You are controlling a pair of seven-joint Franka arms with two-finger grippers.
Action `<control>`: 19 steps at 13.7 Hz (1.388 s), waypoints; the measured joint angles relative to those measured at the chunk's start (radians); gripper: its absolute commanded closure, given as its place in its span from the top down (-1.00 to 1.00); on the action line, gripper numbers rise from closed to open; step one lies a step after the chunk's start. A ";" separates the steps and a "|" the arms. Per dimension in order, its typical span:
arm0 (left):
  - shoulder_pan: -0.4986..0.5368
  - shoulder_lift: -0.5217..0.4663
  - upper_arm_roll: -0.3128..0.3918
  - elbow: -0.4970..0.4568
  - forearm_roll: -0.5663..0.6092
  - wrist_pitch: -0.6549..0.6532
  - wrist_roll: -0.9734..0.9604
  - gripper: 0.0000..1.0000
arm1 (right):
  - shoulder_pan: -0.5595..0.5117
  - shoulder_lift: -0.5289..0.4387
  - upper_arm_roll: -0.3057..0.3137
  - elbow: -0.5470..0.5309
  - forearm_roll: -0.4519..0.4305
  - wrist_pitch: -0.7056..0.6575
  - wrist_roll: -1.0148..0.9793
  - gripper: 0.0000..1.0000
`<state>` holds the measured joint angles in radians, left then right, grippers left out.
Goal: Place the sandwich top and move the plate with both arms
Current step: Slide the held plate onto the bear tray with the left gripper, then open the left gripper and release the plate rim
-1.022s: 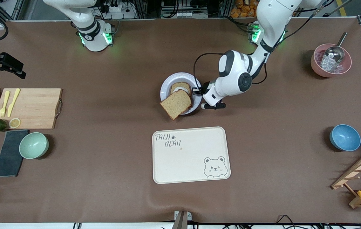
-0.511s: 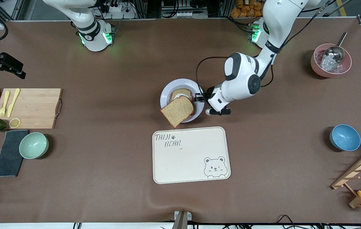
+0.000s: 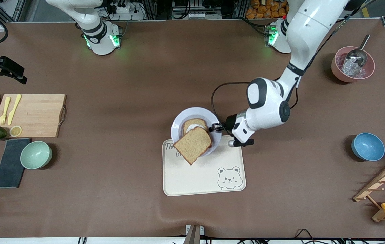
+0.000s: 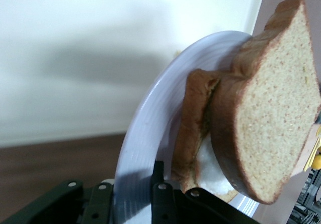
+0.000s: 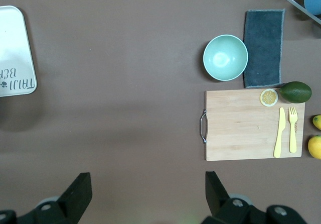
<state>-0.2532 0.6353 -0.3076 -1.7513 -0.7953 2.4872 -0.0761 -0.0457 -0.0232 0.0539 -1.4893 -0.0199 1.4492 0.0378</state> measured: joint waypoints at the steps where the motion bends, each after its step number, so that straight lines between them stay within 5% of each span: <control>1: 0.001 0.026 0.008 0.031 0.004 0.000 0.003 -1.00 | 0.000 0.000 0.000 0.000 0.000 0.000 0.000 1.00; 16: -0.035 0.217 0.069 0.215 0.046 0.084 0.008 -1.00 | 0.000 0.000 0.000 0.000 0.000 0.000 0.000 1.00; 17: -0.038 0.223 0.069 0.223 0.046 0.089 0.008 -0.83 | 0.000 0.000 0.000 0.000 0.000 0.000 0.000 1.00; 18: -0.039 0.228 0.069 0.233 0.046 0.090 0.008 0.98 | 0.000 0.000 0.000 0.000 0.000 0.000 0.000 1.00; 19: -0.039 0.232 0.069 0.242 0.046 0.092 0.008 1.00 | 0.000 0.001 0.000 0.000 0.000 0.000 0.000 1.00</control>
<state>-0.2926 0.8671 -0.2381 -1.5096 -0.7495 2.5790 -0.0683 -0.0457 -0.0227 0.0540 -1.4895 -0.0199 1.4493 0.0378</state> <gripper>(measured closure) 0.912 0.000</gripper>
